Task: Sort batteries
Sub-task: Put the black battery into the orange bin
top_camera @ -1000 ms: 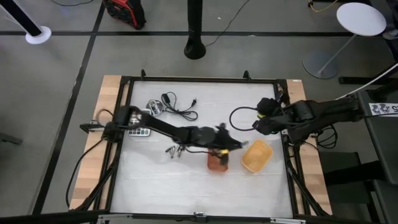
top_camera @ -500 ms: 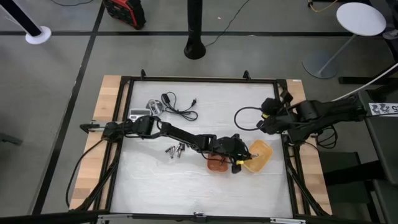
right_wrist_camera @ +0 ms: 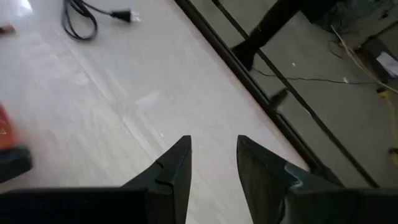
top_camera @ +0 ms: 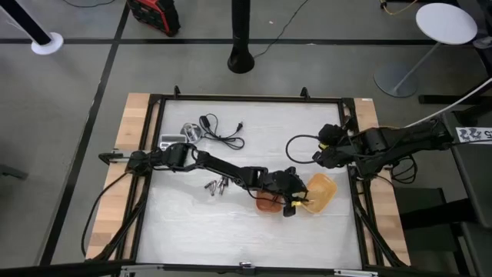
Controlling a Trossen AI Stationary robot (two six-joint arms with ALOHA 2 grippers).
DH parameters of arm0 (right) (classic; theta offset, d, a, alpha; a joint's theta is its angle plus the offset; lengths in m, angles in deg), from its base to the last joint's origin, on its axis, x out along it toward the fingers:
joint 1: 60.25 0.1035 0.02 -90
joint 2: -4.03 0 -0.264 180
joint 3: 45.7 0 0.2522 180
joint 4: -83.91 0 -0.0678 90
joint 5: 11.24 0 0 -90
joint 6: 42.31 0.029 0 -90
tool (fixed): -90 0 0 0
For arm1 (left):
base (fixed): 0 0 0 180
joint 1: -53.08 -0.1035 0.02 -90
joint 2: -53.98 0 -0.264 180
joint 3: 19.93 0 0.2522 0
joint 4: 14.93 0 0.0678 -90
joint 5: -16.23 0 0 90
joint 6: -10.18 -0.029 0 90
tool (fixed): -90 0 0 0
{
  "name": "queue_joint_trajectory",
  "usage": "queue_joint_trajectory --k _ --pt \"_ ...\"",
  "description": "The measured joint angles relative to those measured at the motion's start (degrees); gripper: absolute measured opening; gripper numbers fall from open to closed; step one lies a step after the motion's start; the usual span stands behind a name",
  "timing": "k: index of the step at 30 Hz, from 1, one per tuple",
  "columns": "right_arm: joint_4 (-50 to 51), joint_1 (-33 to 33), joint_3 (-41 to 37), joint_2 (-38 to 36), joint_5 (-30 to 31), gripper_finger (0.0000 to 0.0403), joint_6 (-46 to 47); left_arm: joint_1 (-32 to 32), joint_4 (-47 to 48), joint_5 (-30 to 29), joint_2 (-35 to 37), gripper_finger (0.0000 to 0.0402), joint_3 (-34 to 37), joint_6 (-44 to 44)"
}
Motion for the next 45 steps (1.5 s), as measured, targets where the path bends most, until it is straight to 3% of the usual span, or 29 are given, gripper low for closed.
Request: queue_joint_trajectory --k 3,14,19,28,33,39,45 --pt "-6.1 0.0 -1.7 0.0 -2.0 0.0122 -4.8 -0.7 13.8 0.0 5.4 0.0154 -0.1 -0.9" --pt "-42.2 -0.1 -12.2 1.1 -15.3 0.0122 -36.9 0.9 65.7 0.8 22.2 0.0155 0.0 3.4" --pt "-53.1 -2.5 -13.6 4.9 -25.4 0.0122 -43.6 3.4 79.7 -1.5 26.6 0.0155 3.3 9.3" --pt "-64.9 -9.1 -13.6 16.9 -39.5 0.0122 -46.1 6.7 77.9 -6.3 36.6 0.0155 18.5 19.8" --pt "-70.0 -9.9 -13.5 22.6 -41.0 0.0122 -47.0 8.5 77.7 -7.8 40.4 0.0155 28.4 28.9" --pt "-73.3 -9.8 -12.6 26.0 -42.5 0.0122 -49.2 10.5 76.7 -7.8 40.0 0.0155 37.5 37.3" --pt "-71.9 -9.8 -9.7 26.3 -42.5 0.0122 -49.2 10.7 65.9 -7.8 40.0 0.0155 44.2 39.0"
